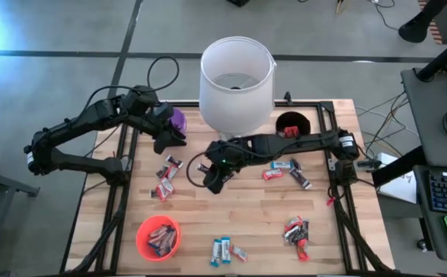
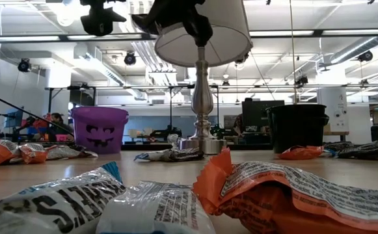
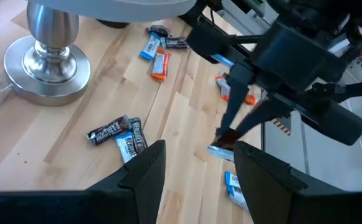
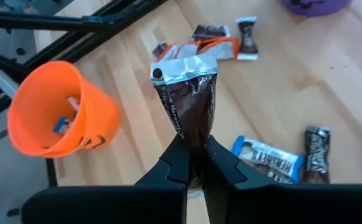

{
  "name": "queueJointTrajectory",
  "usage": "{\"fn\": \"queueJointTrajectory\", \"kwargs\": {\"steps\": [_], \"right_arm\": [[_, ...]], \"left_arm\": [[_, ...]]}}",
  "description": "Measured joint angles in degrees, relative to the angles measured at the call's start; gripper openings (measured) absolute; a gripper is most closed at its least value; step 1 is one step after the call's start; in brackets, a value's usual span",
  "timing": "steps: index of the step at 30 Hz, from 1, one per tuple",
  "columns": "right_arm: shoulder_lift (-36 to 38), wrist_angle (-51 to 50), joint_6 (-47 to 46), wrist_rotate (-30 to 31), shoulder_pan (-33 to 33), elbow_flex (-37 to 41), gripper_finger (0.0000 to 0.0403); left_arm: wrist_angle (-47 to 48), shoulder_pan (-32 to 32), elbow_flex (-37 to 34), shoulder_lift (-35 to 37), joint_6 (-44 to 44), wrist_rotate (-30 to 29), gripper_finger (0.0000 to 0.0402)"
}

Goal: Organize candy in baskets
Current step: Put the brown chocolate bar into the purple bucket

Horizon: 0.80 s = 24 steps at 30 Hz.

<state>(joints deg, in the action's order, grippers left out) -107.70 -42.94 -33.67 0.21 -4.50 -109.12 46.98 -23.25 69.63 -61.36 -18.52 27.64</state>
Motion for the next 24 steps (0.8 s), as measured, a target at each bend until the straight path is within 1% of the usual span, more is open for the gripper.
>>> {"fn": "queueJointTrajectory", "kwargs": {"steps": [4, 7, 9, 13, 18, 21, 24], "right_arm": [[0.0, 0.1, -1.0, 0.0, -1.4, -0.1, 0.0013], [0.0, 0.4, -2.1, 1.4, -2.4, -0.1, 0.0013], [0.1, 0.4, -2.5, 3.2, -3.1, -0.1, 0.0013], [0.2, 0.3, -3.0, 5.9, -3.6, -1.2, 0.0013], [0.3, 1.6, -2.5, 8.9, -3.9, -3.9, 0.0013], [0.3, 1.7, -1.5, 9.1, -4.1, -5.3, 0.0013], [0.3, 1.6, -1.2, 9.7, -4.3, -5.7, 0.0013]], "left_arm": [[0.4, 1.0, 0.0, 0.0, -1.1, 0.0, 0.0172], [0.4, 3.1, 0.0, 0.0, -1.8, 1.9, 0.0172], [0.3, 5.1, 0.0, 0.0, -2.8, 3.4, 0.0172], [-0.2, 10.2, 0.0, -0.1, -5.3, 3.4, 0.0172], [-4.4, 15.2, 0.0, -1.3, -9.1, 2.3, 0.0172], [-6.4, 15.6, 0.0, -2.2, -11.6, 1.4, 0.0172], [-6.4, 15.5, 0.0, -2.9, -12.7, -0.3, 0.0172]]}}
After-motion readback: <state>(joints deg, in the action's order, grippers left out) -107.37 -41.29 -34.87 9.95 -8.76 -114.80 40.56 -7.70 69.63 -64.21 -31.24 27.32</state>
